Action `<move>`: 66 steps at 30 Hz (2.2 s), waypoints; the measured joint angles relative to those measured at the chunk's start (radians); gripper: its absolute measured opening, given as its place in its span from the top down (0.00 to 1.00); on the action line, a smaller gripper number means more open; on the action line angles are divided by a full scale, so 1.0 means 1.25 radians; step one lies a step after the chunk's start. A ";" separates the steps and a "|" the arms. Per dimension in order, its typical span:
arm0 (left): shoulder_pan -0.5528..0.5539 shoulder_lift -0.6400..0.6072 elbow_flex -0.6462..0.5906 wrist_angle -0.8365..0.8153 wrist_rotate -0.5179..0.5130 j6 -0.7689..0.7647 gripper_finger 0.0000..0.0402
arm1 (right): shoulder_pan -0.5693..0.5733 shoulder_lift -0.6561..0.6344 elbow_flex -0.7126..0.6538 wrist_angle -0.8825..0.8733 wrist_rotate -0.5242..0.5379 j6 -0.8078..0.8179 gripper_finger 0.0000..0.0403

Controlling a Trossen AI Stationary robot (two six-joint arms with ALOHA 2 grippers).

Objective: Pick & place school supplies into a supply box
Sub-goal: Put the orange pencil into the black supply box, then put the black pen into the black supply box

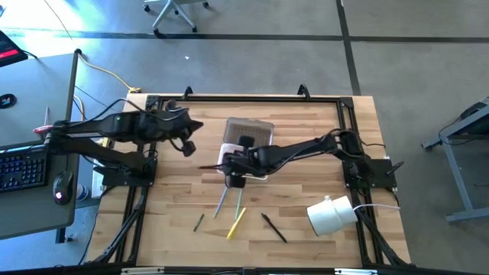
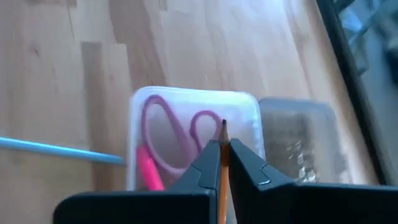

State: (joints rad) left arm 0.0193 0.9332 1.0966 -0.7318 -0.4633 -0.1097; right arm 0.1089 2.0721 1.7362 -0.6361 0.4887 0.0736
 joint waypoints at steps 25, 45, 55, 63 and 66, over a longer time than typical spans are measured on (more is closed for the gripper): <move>0.000 -0.004 0.000 -0.111 -0.008 -0.063 0.87 | -0.079 0.107 0.000 0.022 -0.093 -0.084 0.78; 0.000 0.111 -0.003 -0.162 -0.016 -0.111 0.87 | 0.211 0.100 0.144 -0.303 -0.337 0.359 0.66; 0.000 0.155 -0.002 -0.163 0.011 -0.191 0.87 | 0.300 0.101 -0.006 -0.285 -0.341 0.627 0.66; 0.000 0.158 0.000 -0.153 0.013 -0.191 0.87 | 0.273 0.095 -0.077 -0.266 -0.363 0.654 0.66; 0.000 0.158 0.000 -0.153 0.013 -0.190 0.87 | 0.262 0.093 -0.105 -0.224 -0.369 0.636 0.66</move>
State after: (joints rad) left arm 0.0189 1.1309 1.0966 -0.9230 -0.4465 -0.3477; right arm 0.4363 2.1882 1.6046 -0.9157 0.0271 0.8690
